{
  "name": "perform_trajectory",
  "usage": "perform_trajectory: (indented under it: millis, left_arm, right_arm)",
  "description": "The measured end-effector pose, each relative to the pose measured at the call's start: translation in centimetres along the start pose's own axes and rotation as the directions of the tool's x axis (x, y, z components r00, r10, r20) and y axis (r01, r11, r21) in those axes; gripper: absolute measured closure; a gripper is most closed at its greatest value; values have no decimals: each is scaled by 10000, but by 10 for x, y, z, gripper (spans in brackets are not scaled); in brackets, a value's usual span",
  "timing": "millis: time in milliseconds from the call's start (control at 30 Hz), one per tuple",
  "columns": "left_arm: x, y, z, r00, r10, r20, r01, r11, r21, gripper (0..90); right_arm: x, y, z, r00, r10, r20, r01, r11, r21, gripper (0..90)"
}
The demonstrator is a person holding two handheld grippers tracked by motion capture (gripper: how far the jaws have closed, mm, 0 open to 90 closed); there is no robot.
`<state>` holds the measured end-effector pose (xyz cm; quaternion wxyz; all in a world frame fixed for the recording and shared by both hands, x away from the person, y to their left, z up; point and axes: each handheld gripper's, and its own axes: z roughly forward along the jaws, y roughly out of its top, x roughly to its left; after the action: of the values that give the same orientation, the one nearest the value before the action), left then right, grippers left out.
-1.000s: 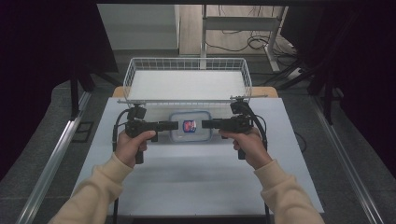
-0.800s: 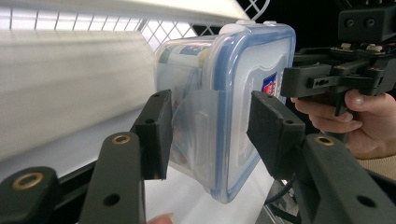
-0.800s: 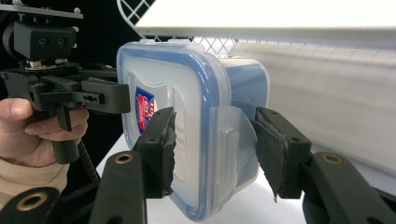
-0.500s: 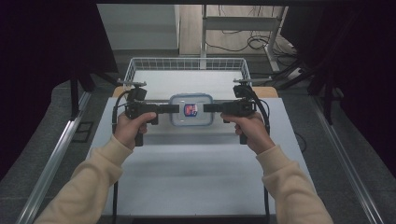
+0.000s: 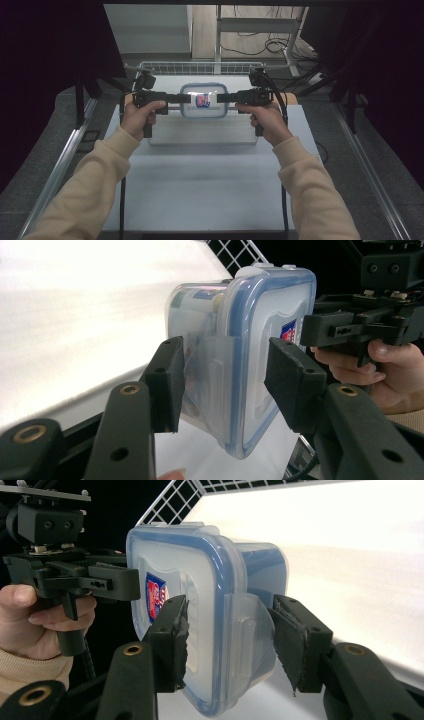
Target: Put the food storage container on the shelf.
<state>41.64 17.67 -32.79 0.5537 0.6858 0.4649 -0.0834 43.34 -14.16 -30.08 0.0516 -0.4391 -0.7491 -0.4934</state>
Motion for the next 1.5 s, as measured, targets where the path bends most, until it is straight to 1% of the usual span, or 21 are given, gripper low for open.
perform_trajectory:
  millis: [200, 233, 267, 300, 400, 433, 600, 633, 700, 767, 867, 967, 1067, 1100, 1167, 1200, 1233, 1267, 1300, 1367, 1500]
  left_arm:
    - [6, 19, 4, 10000, -75, -3, 75, 10000, 53, 508]
    - [8, 26, 7, 10000, -82, -50, 82, 9999, 59, 507]
    - [8, 26, 7, 10000, -82, -50, 82, 9999, 59, 508]
    - [10, 30, 8, 10000, -70, -65, 71, 9999, 131, 507]
    - [16, 38, 12, 9998, -180, -99, 182, 9997, 181, 507]
    - [21, 41, 14, 9994, -328, -71, 329, 9993, 174, 507]
    - [30, 44, 21, 9977, -666, -101, 668, 9976, 176, 507]
    - [33, 45, 23, 9974, -715, -98, 718, 9971, 258, 507]
    - [40, 45, 28, 9956, -939, -31, 939, 9951, 324, 509]
    - [45, 47, 31, 9934, -1145, 13, 1145, 9933, 177, 511]
    - [48, 50, 33, 9907, -1361, -53, 1361, 9905, 199, 510]
    - [51, 52, 35, 9859, -1675, -45, 1676, 9856, 236, 507]
    - [54, 51, 36, 9822, -1876, -28, 1877, 9821, 150, 503]
    - [56, 51, 37, 9786, -2057, 21, 2057, 9786, 82, 502]
    - [57, 51, 38, 9767, -2146, -16, 2146, 9767, 54, 499]
    - [58, 52, 39, 9744, -2247, -22, 2248, 9744, 51, 496]
    - [59, 52, 41, 9734, -2289, -57, 2289, 9734, 57, 476]
    - [60, 52, 42, 9718, -2356, -52, 2356, 9718, 24, 476]
    - [62, 52, 42, 9705, -2413, -25, 2413, 9705, 23, 469]
    - [65, 51, 43, 9686, -2486, 88, 2487, 9686, -20, 467]
    - [66, 50, 44, 9683, -2493, 148, 2494, 9684, -77, 456]
  right_arm:
    - [-9, 22, 4, 9999, 117, -10, -117, 9999, 34, 500]
    - [-11, 26, 4, 9999, 145, -30, -145, 9999, 46, 499]
    - [-11, 26, 4, 9999, 145, -30, -145, 9999, 46, 499]
    - [-17, 33, 7, 9997, 235, -60, -235, 9997, 73, 499]
    - [-23, 39, 11, 9992, 381, -76, -380, 9992, 74, 500]
    - [-25, 41, 13, 9990, 428, -84, -428, 9990, 87, 499]
    - [-34, 46, 20, 9982, 583, -122, -580, 9981, 222, 499]
    - [-41, 48, 25, 9976, 685, -113, -680, 9969, 405, 499]
    - [-47, 50, 29, 9963, 853, -43, -849, 9950, 526, 495]
    - [-53, 51, 32, 9930, 1171, -123, -1163, 9919, 510, 494]
    - [-57, 51, 34, 9906, 1355, -182, -1343, 9895, 530, 491]
    - [-63, 53, 37, 9831, 1804, -320, -1787, 9827, 486, 490]
    - [-68, 55, 40, 9713, 2348, -378, -2331, 9715, 440, 489]
    - [-70, 56, 42, 9648, 2604, -371, -2589, 9650, 414, 487]
    - [-71, 56, 43, 9620, 2709, -355, -2695, 9622, 391, 485]
    - [-72, 56, 44, 9561, 2913, -327, -2901, 9563, 378, 479]
    - [-72, 57, 47, 9536, 3006, -171, -2996, 9531, 433, 458]
    - [-72, 57, 47, 9536, 3006, -171, -2996, 9531, 433, 458]
    - [-73, 57, 49, 9474, 3198, -101, -3193, 9470, 353, 454]
    - [-74, 57, 50, 9448, 3277, -66, -3273, 9443, 343, 454]
    - [-76, 56, 51, 9403, 3401, -97, -3398, 9402, 225, 450]
